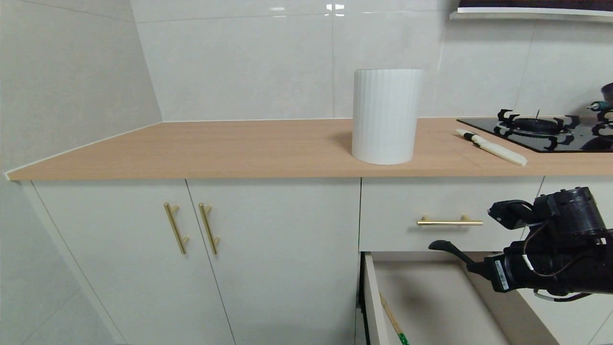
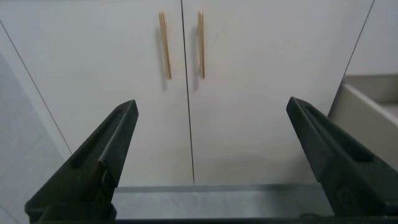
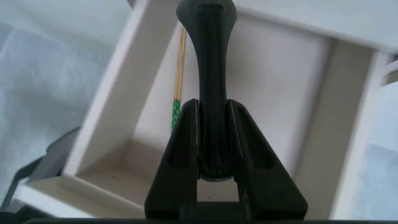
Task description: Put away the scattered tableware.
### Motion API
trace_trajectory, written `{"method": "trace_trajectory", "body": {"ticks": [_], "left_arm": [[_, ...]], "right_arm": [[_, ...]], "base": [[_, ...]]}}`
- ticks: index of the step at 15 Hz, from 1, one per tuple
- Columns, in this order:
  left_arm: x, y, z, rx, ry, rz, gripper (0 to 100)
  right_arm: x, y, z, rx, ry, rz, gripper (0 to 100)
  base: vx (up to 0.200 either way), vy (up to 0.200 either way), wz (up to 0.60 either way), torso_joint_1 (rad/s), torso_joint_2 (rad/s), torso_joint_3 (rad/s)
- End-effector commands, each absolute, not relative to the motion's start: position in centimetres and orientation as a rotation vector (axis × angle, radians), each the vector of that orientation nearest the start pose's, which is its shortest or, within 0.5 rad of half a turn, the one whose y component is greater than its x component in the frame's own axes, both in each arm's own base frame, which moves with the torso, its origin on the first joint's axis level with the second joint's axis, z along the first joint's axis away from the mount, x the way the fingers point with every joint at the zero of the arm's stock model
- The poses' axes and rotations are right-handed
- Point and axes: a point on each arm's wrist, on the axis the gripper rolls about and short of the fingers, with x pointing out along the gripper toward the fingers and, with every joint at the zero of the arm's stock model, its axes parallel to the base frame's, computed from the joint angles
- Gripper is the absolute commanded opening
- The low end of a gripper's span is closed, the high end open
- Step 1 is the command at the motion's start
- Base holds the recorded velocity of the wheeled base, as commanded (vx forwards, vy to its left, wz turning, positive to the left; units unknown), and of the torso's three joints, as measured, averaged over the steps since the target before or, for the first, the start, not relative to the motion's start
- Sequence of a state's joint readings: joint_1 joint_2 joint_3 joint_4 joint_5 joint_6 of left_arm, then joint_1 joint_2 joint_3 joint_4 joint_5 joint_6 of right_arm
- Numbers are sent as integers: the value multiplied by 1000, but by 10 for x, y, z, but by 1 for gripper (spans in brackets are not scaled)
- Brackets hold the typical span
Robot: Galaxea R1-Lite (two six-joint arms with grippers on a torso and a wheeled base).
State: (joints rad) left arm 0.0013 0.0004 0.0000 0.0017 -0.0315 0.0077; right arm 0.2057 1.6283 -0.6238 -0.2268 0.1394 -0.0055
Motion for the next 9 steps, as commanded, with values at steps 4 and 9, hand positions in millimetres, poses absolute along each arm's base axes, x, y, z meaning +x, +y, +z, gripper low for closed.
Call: {"method": "trace_trajectory", "body": {"ticks": [4, 9], "left_arm": [[-23, -1, 75, 8, 1, -31, 100], [-23, -1, 75, 8, 1, -29, 100]], "right_arm": [[248, 55, 109, -33, 820, 328, 0], [263, 58, 79, -60, 901, 328, 0]], "base": [[0, 0, 0, -21, 135, 82], [0, 0, 0, -48, 74, 61]]}}
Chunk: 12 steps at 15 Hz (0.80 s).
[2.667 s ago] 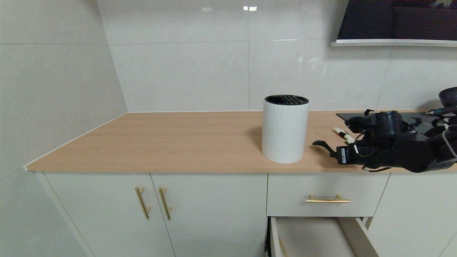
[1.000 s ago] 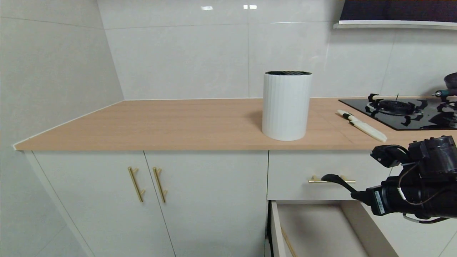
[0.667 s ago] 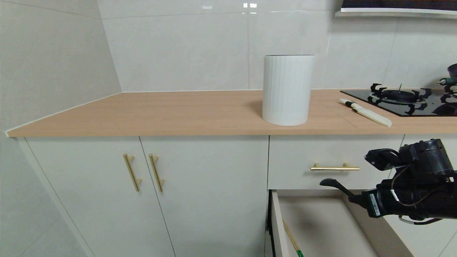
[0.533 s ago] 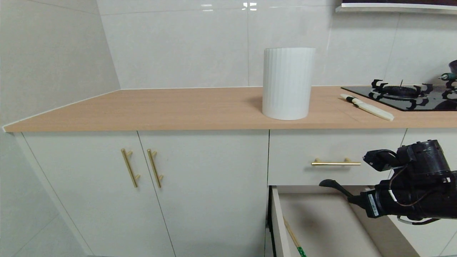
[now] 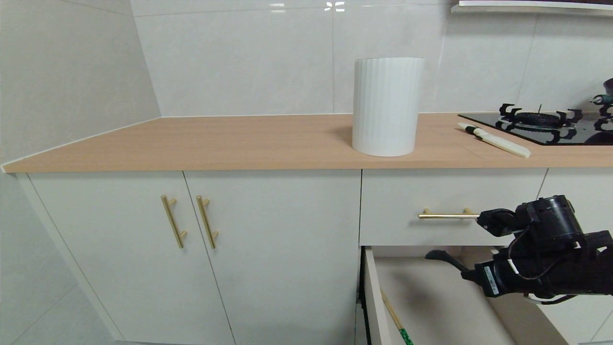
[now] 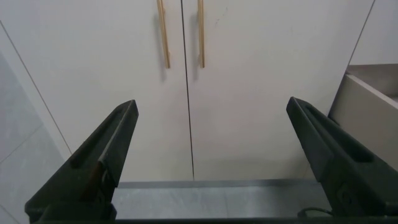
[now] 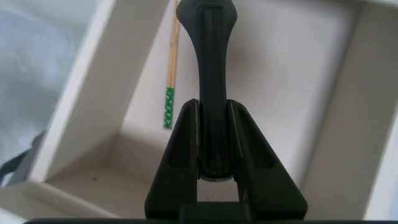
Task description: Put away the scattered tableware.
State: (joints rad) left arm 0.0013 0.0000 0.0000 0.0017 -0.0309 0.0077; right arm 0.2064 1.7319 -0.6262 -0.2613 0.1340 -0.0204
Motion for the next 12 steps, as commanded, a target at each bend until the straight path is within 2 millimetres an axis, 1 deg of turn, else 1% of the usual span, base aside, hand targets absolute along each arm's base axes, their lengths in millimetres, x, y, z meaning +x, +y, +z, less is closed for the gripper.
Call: {"method": "trace_trajectory", "body": {"ticks": [1, 2, 4, 7, 8, 9, 10, 12], "left_arm": [[-23, -1, 75, 8, 1, -31, 100], [-23, -1, 75, 8, 1, -31, 100], [-23, -1, 75, 8, 1, -29, 100], [-23, -1, 75, 8, 1, -29, 100], [-23, -1, 75, 8, 1, -31, 100], [-23, -1, 75, 8, 1, -29, 100], [-23, -1, 75, 8, 1, -29, 100], [-23, -1, 75, 8, 1, -31, 100]], "right_arm": [[269, 59, 67, -62, 923, 323, 0], [274, 60, 58, -62, 941, 322, 0], [292, 64, 28, -40, 1007, 300, 0], [306, 65, -10, -52, 1103, 210, 0], [308, 66, -15, -56, 1115, 208, 0], [309, 70, -29, -66, 1149, 211, 0], [311, 75, -35, -86, 1159, 210, 0], [312, 77, -39, -137, 1158, 157, 0]], "base": [[0, 0, 0, 0, 0, 0], [0, 0, 0, 0, 0, 0], [0, 0, 0, 0, 0, 0], [0, 0, 0, 0, 0, 0], [0, 0, 0, 0, 0, 0], [0, 0, 0, 0, 0, 0], [0, 0, 0, 0, 0, 0], [0, 0, 0, 0, 0, 0]]}}
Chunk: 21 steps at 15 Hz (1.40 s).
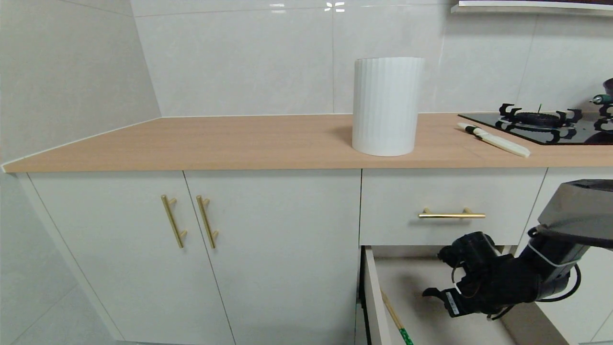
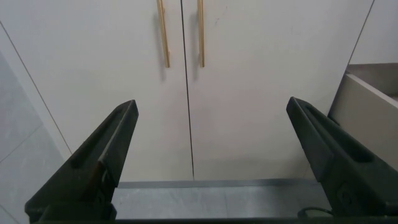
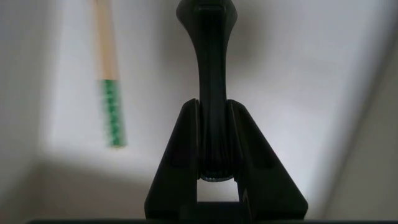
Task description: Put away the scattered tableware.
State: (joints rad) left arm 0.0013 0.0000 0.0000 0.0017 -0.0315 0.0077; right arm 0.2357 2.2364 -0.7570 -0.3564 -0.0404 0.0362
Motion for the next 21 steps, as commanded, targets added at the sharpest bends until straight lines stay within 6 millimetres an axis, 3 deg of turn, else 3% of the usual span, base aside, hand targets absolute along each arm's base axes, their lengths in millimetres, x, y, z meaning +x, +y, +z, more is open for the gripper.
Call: {"method": "trace_trajectory", "body": {"ticks": [1, 18, 19, 21], "left_arm": [[-23, -1, 75, 8, 1, -29, 100], [-23, -1, 75, 14, 3, -31, 100], [-23, -1, 75, 8, 1, -31, 100], [-23, -1, 75, 9, 3, -31, 100]], "right_arm": [[313, 84, -42, -182, 1156, 131, 0], [314, 87, -51, -213, 1164, 63, 0], [314, 88, -51, -207, 1163, 60, 100], [314, 87, -51, -208, 1163, 58, 100]], "base": [[0, 0, 0, 0, 0, 0], [0, 0, 0, 0, 0, 0], [0, 0, 0, 0, 0, 0], [0, 0, 0, 0, 0, 0]]}}
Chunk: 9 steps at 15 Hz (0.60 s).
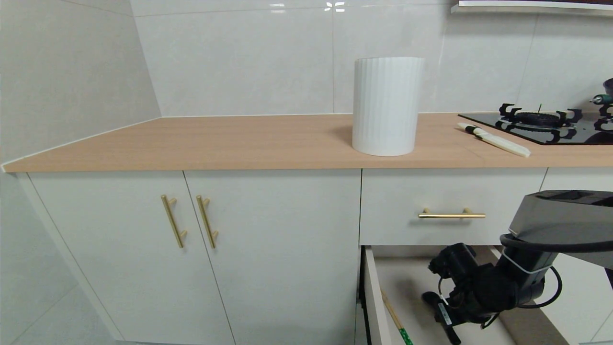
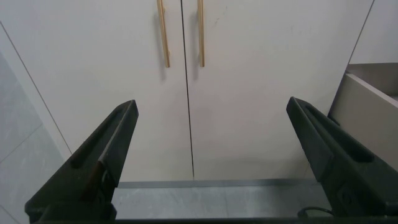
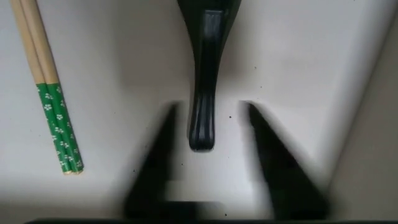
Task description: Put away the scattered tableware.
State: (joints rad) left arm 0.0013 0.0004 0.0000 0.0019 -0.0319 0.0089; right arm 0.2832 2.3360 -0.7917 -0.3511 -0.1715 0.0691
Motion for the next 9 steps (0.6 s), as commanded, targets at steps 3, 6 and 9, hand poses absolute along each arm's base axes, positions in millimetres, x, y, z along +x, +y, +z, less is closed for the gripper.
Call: {"method": "trace_trajectory", "body": {"ticks": [3, 6, 9], "left_arm": [[-23, -1, 75, 9, 3, -31, 100], [-23, -1, 75, 8, 1, -31, 100], [-23, -1, 75, 8, 1, -31, 100]], "right_arm": [[314, 88, -51, -209, 1163, 60, 100], [313, 88, -52, -205, 1166, 58, 100], [313, 88, -19, -130, 1077, 33, 100]], "base": [[0, 0, 0, 0, 0, 0], [0, 0, 0, 0, 0, 0], [-67, 0, 0, -1, 1, 1]]}}
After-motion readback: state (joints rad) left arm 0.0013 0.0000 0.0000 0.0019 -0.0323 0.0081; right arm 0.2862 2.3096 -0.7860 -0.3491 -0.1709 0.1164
